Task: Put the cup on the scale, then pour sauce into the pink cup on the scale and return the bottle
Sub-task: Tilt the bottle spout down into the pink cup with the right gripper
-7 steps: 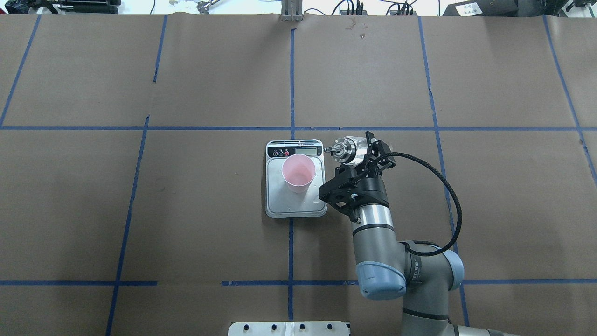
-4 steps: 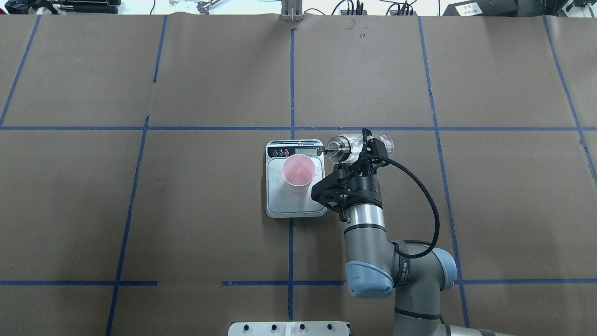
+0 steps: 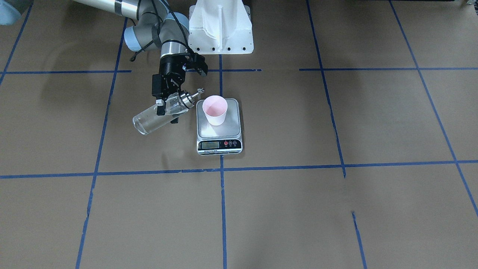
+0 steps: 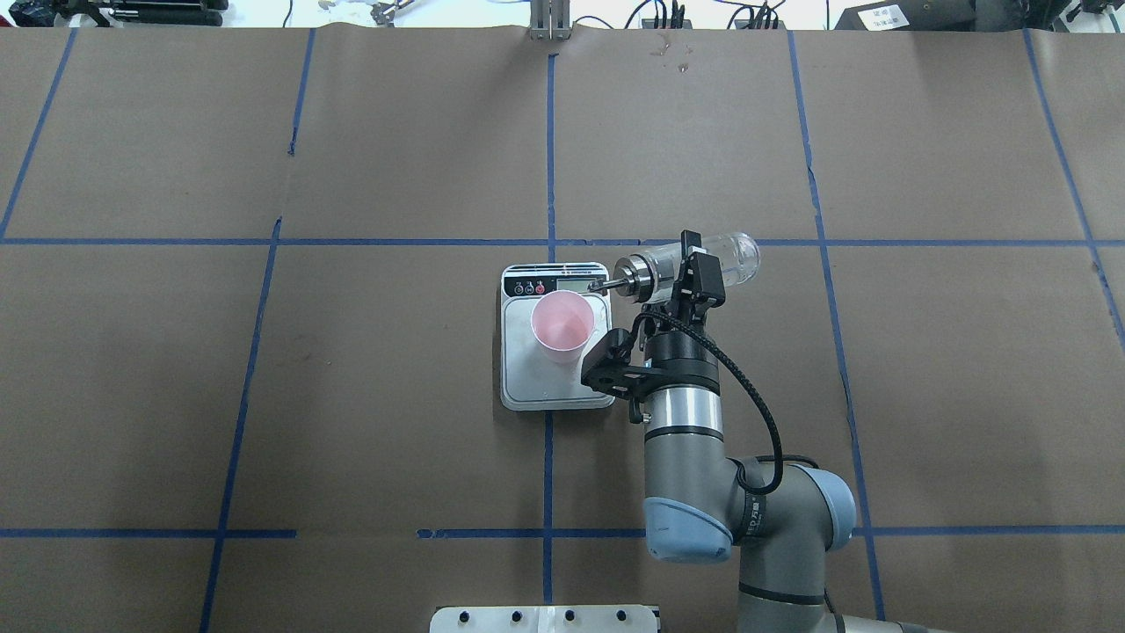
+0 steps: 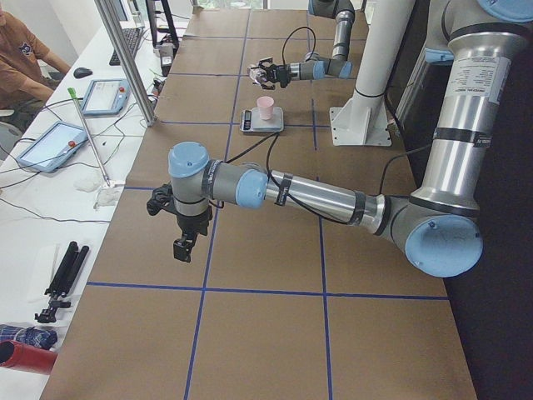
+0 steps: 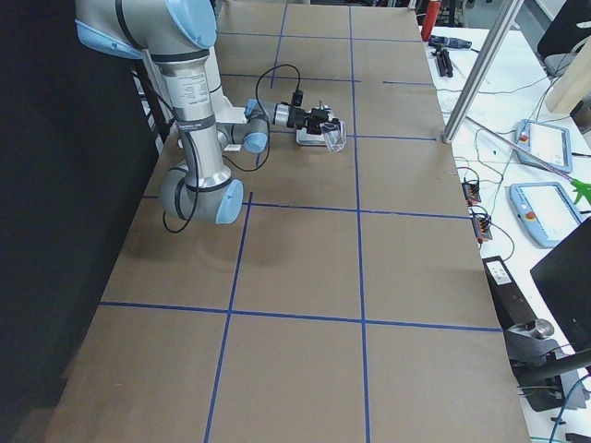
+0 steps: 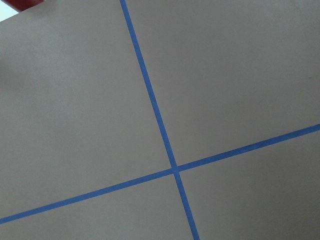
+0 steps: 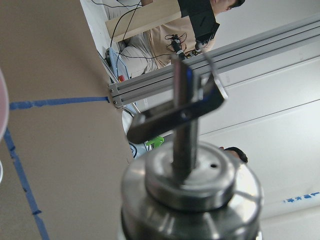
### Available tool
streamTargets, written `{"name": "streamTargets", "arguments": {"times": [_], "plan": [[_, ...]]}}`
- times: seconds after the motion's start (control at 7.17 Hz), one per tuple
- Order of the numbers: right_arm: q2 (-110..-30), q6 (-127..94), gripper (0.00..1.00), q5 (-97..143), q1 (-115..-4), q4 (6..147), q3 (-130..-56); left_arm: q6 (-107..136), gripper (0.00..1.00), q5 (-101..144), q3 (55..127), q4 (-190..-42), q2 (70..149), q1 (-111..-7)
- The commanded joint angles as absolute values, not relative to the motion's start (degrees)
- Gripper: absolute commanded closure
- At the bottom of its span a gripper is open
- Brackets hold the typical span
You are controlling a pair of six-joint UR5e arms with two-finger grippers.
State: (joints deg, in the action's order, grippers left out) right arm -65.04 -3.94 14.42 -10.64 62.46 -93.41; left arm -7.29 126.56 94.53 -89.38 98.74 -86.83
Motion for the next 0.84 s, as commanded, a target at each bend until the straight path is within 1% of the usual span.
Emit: {"name": "streamTargets", "arguments": {"times": [0.0,0.42,0.7], "plan": [[-64.78,1.99,1.0,10.31,-10.11,65.03,-93.43,-7.29,0.0,126.48,94.48,-89.3,98.79,-86.92],[-64.78,16.1,1.0,5.99,-9.58,65.13,-93.51,-7.29,0.0,126.47,94.48,-89.3,98.79,-87.45],[-64.95,18.71,1.0,5.1,-9.75,65.04,-93.52,-7.29,0.0,126.56,94.48,-89.3,98.88,-87.45]]}}
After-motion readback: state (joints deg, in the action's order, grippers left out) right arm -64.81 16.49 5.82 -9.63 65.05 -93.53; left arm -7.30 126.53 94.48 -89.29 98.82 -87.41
